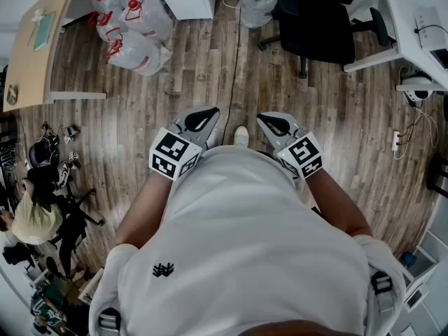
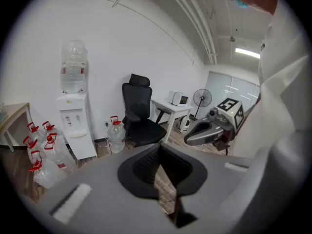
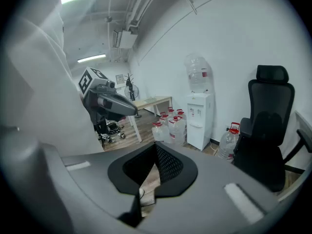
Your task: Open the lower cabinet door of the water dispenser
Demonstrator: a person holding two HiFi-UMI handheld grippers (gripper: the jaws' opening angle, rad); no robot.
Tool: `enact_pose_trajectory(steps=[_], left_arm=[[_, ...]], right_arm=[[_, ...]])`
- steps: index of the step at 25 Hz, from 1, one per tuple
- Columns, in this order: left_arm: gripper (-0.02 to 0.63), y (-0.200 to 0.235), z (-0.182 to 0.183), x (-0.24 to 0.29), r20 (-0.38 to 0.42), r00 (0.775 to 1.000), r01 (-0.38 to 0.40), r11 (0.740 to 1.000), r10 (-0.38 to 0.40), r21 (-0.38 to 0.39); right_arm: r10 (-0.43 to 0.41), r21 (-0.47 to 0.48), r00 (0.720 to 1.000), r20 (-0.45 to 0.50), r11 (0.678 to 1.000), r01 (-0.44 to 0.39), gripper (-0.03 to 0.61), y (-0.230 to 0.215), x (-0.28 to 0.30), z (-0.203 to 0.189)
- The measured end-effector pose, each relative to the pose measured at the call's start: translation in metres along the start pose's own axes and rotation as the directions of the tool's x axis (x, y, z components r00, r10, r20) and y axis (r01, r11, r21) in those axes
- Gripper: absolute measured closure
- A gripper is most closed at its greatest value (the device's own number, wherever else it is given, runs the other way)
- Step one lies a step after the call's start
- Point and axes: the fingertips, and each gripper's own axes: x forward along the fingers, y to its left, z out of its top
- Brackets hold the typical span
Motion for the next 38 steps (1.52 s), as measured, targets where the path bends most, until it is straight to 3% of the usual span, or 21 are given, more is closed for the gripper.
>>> enact_pose_trajectory(steps=[10, 17, 22, 29, 38], left_arm=[[0.558, 0.007, 0.008, 0.018, 0.003, 0.998, -0.056, 0.998, 0.056, -0.001], [0.558, 0.038, 0.007, 0.024, -0.024, 0.998, -0.053, 0.998, 0.052, -0.021], [0.557, 0.090, 0.020, 0.040, -0.016, 0.999, -0.029, 0.999, 0.029, -0.017], [0.552, 0.186, 0.055, 0.066, -0.015, 0.998, 0.064, 0.998, -0.064, 0.016], [0.552, 0.306, 0.089, 0.101, -0.074, 0.988, 0.141, 0.989, -0.137, 0.046]], right_arm=[[0.038, -0.007, 0.999, -0.023, 0.999, -0.038, 0.578, -0.023, 0.000, -0.013], [0.033, 0.068, 0.999, -0.004, 0.997, -0.032, 0.577, -0.053, 0.032, -0.001], [-0.016, 0.113, 1.000, -0.018, 0.993, 0.018, 0.575, -0.089, 0.076, 0.014], [-0.069, 0.105, 0.995, -0.075, 0.991, 0.077, 0.552, -0.133, 0.153, 0.053], [-0.128, 0.127, 0.984, -0.128, 0.981, 0.144, 0.535, -0.216, 0.258, 0.096]])
